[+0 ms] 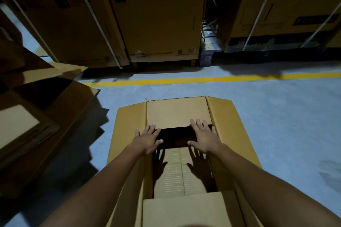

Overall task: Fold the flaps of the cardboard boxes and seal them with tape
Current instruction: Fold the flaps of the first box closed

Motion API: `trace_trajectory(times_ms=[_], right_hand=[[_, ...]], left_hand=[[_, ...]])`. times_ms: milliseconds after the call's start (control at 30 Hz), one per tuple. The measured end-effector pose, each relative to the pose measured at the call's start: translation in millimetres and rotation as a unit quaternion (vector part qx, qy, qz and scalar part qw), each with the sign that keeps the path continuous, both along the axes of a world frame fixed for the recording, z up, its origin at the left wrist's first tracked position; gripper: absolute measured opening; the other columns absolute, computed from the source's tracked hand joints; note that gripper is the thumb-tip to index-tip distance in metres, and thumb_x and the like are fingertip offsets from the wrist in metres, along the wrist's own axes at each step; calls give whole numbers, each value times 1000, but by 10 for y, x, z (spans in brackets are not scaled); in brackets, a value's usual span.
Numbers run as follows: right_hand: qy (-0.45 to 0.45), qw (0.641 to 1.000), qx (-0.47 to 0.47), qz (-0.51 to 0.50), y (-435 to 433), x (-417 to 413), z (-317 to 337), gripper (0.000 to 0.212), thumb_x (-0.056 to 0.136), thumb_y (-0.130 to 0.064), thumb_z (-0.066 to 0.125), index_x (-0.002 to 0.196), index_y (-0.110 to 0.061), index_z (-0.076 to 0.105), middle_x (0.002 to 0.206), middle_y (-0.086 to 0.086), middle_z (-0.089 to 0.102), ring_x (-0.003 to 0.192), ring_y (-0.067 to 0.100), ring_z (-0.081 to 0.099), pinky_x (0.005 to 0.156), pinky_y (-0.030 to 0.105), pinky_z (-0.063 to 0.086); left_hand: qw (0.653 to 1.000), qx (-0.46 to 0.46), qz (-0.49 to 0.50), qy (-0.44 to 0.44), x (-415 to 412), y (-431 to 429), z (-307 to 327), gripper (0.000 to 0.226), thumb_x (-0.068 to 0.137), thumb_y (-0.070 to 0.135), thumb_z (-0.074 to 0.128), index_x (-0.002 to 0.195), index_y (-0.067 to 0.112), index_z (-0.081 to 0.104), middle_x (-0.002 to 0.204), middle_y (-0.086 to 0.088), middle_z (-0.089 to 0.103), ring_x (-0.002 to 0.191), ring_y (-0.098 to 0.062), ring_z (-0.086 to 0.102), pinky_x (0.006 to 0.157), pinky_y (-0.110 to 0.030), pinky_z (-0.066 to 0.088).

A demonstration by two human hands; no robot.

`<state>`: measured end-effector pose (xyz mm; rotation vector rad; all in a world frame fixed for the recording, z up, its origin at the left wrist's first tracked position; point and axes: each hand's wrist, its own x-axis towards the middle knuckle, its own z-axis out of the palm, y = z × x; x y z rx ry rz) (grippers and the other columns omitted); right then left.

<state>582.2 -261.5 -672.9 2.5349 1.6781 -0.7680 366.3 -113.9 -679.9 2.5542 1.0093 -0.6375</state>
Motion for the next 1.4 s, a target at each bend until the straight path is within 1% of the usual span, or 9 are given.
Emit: trace_trajectory(times_ms=[233,433,600,733,867,967,1067,1267,1400], right_hand=[[29,999,18,33,-525,-872,-14,93,98,-57,51,160,-28,-12,169,3,-12,155,26,-11,125,53,8],[0,997,40,70,-1048,-1568,-55,89,98,-57,49,162,-25,-3,169,3,-9,156,25,-11,123,53,1],[-33,995,21,94,-1395,-1974,37,79,99,-41,57,162,-23,12,169,8,-8,156,29,-7,124,54,6],[-34,993,-11,109,-1677,-2205,94,53,100,-28,57,149,-18,42,166,13,18,151,33,25,117,50,35],[-32,994,-15,101,-1885,-2375,191,39,96,-20,62,134,-18,55,141,9,49,123,26,51,101,42,49],[-30,995,-18,92,-1989,-2438,251,34,98,-19,60,132,-17,57,137,8,51,120,26,52,100,40,49],[-10,998,-14,68,-2015,-2448,221,36,97,-18,61,133,-16,59,140,8,51,123,27,52,103,40,48],[47,999,10,4,-2024,-2344,175,38,93,-26,70,129,-20,61,125,3,62,109,19,60,97,37,53],[100,995,22,13,-2053,-2173,106,42,92,-28,71,132,-22,60,128,0,61,111,16,57,98,36,50]], left_hand=[[998,32,10,-53,-556,-806,-84,64,105,38,35,160,22,6,166,-6,-13,150,-22,-21,121,-56,-4],[969,18,181,-166,-1141,-1542,-137,66,105,48,29,160,24,1,165,-1,-15,152,-24,-15,118,-59,-1],[911,-8,392,-131,-1748,-1851,-167,74,101,59,30,159,22,2,167,-10,-4,152,-37,1,116,-66,10],[828,-99,517,-194,-2147,-1919,-101,70,97,45,56,149,8,28,151,-23,36,135,-44,37,107,-53,36],[796,-82,515,-306,-2317,-2000,243,35,89,17,61,121,6,51,118,-19,60,101,-35,57,78,-37,43],[773,-91,502,-376,-2301,-1917,545,27,86,7,61,113,9,57,110,-18,65,91,-32,59,76,-37,47],[789,-136,450,-395,-2201,-1911,783,28,90,7,65,115,15,58,104,-17,67,90,-33,66,78,-42,57],[809,-226,305,-449,-1646,-2249,934,36,98,11,50,132,21,57,120,-3,66,103,-22,64,81,-34,56],[834,-212,298,-412,-1227,-2424,670,59,93,31,44,150,25,34,139,-9,54,118,-26,58,101,-51,50]])
